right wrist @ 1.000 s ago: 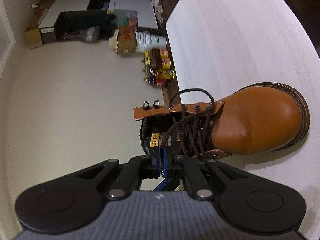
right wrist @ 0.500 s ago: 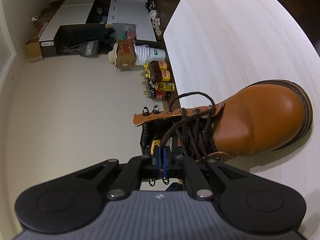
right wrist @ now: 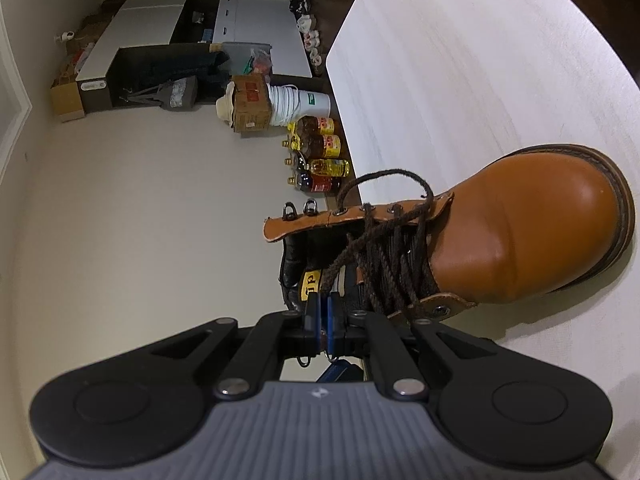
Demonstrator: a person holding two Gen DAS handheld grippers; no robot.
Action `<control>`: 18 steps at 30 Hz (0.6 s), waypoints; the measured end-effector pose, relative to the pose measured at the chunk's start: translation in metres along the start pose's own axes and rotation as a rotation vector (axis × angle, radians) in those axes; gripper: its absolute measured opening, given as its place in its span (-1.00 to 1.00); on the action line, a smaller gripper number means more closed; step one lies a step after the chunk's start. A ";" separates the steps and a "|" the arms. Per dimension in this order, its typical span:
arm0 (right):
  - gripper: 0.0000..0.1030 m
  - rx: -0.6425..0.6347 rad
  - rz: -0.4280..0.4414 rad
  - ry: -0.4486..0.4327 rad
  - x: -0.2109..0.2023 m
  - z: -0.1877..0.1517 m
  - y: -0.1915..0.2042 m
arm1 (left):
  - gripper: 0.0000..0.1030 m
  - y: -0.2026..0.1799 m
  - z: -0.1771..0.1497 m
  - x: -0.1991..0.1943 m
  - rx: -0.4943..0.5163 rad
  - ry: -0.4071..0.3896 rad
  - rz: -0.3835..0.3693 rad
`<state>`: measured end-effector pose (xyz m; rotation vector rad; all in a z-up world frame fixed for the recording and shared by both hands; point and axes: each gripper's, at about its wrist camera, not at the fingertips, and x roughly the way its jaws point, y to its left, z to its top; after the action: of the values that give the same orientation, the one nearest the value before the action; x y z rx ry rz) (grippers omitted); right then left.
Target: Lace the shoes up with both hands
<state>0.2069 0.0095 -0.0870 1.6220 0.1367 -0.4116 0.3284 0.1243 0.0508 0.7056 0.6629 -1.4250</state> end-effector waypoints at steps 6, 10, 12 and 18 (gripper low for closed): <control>-0.92 -0.006 -0.004 0.024 0.007 -0.003 0.001 | -0.81 -0.004 -0.004 -0.003 0.082 0.026 0.046; -0.92 -0.008 -0.010 0.034 0.009 -0.005 0.003 | -0.78 -0.009 -0.007 -0.001 0.209 0.046 0.098; -0.92 -0.009 -0.012 0.039 0.010 -0.006 0.003 | -0.78 -0.010 -0.006 -0.001 0.248 0.043 0.109; -0.92 -0.013 -0.016 0.039 0.011 -0.006 0.005 | -0.73 -0.011 -0.003 -0.002 0.333 0.035 0.124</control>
<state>0.2198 0.0135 -0.0859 1.6179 0.1810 -0.3909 0.3178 0.1279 0.0499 1.0159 0.4034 -1.4249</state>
